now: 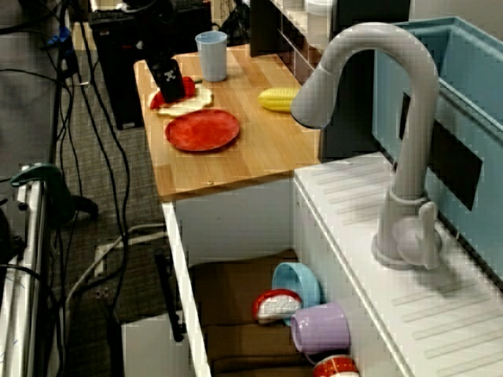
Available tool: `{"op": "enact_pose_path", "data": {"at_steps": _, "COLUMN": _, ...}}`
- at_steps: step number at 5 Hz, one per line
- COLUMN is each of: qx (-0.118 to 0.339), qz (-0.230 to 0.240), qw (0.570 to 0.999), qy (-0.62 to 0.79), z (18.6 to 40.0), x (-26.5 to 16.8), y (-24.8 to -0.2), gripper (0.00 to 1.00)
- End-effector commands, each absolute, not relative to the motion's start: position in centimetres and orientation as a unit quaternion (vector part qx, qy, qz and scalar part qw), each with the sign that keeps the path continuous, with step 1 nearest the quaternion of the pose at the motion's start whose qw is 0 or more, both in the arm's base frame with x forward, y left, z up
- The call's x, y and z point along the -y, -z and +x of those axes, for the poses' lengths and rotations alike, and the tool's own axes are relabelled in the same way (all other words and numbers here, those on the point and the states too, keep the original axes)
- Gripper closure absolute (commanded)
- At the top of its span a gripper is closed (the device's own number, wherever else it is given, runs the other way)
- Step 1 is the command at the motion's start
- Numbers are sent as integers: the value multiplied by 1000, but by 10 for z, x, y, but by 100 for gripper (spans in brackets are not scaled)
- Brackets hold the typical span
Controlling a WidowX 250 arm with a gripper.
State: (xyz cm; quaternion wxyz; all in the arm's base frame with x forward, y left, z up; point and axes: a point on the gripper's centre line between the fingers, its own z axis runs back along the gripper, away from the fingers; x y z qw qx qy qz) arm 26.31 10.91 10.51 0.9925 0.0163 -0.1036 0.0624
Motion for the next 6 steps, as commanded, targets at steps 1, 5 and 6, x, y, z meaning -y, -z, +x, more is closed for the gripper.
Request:
{"op": "enact_pose_path", "data": {"at_steps": 1, "qx": 119, "qz": 32, "qw": 983, "qy": -135, "z": 256, "x": -154, "y": -113, "gripper": 0}}
{"op": "enact_pose_path", "data": {"at_steps": 5, "qx": 137, "qz": 34, "qw": 969, "qy": -203, "z": 246, "x": -202, "y": -92, "gripper": 0}}
{"op": "enact_pose_path", "data": {"at_steps": 6, "qx": 135, "qz": 34, "qw": 968, "qy": -207, "z": 250, "x": -209, "y": -90, "gripper": 0}}
